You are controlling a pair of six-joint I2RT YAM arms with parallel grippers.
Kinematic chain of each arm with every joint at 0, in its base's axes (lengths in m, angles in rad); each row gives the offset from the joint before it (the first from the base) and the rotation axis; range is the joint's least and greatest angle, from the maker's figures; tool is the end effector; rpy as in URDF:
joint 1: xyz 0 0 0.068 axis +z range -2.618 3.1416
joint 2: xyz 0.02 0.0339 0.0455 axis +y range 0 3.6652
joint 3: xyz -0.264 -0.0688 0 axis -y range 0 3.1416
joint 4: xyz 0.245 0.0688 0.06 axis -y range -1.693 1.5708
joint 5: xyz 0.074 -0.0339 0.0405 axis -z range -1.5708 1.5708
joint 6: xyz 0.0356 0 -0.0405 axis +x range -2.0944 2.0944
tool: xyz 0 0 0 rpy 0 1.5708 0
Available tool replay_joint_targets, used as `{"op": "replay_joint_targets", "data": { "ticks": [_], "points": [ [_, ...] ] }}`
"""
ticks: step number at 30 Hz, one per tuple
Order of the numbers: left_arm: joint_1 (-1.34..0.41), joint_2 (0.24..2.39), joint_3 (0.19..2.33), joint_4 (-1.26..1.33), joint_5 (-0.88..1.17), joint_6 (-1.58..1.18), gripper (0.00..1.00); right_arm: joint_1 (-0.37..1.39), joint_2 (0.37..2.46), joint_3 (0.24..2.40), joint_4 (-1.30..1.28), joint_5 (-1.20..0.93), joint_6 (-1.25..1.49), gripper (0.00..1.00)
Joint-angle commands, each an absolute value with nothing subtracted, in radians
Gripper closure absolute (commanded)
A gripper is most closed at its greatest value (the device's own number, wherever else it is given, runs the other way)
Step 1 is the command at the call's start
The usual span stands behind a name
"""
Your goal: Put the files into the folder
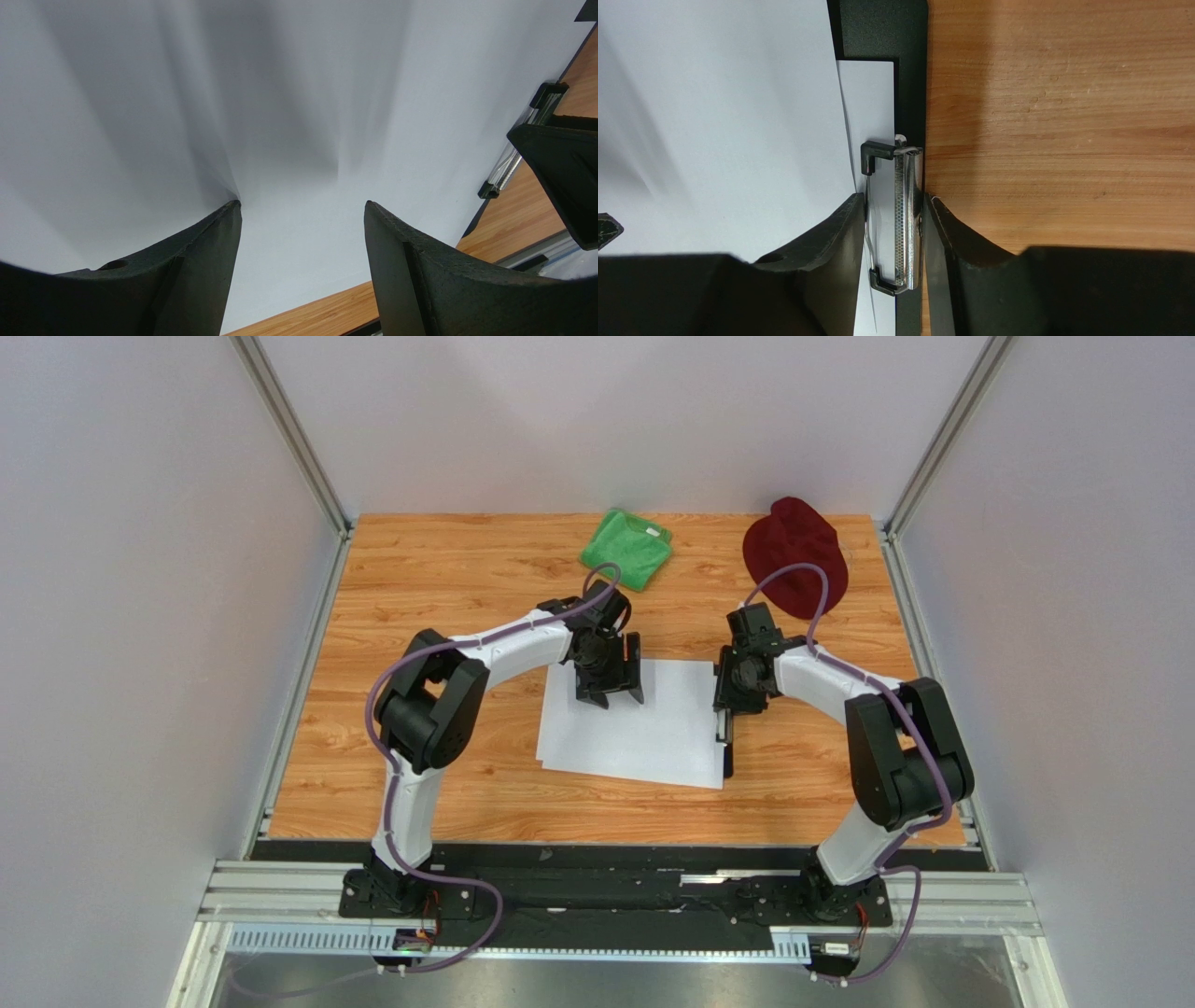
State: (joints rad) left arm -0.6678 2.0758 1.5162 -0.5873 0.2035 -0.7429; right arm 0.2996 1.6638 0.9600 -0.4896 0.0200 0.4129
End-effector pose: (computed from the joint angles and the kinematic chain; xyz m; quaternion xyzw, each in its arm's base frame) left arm 0.3347 -0.2732 0.1661 -0.0152 0.9727 -0.2113 0.0950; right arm 0.2969 0.0910 0.1617 0.0575 0.9805 0.0562 0.1792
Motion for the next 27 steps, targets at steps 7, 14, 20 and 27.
{"op": "replay_joint_targets", "data": {
  "ticks": [7,14,20,27],
  "points": [
    [-0.678,2.056,1.444,-0.541,0.196,-0.792,0.27,0.347,1.729,0.954,-0.489,0.101,0.403,0.49],
    [-0.689,2.026,1.401,-0.515,0.196,-0.83,0.27,0.368,1.752,0.953,-0.483,0.137,0.414,0.83],
    [-0.703,1.951,1.43,-0.523,0.222,-0.836,0.27,0.368,1.729,0.954,-0.469,0.153,0.399,0.9],
    [-0.703,2.043,1.603,-0.632,0.163,-0.862,0.24,0.367,1.721,0.96,-0.466,0.123,0.394,0.99]
  ]
}}
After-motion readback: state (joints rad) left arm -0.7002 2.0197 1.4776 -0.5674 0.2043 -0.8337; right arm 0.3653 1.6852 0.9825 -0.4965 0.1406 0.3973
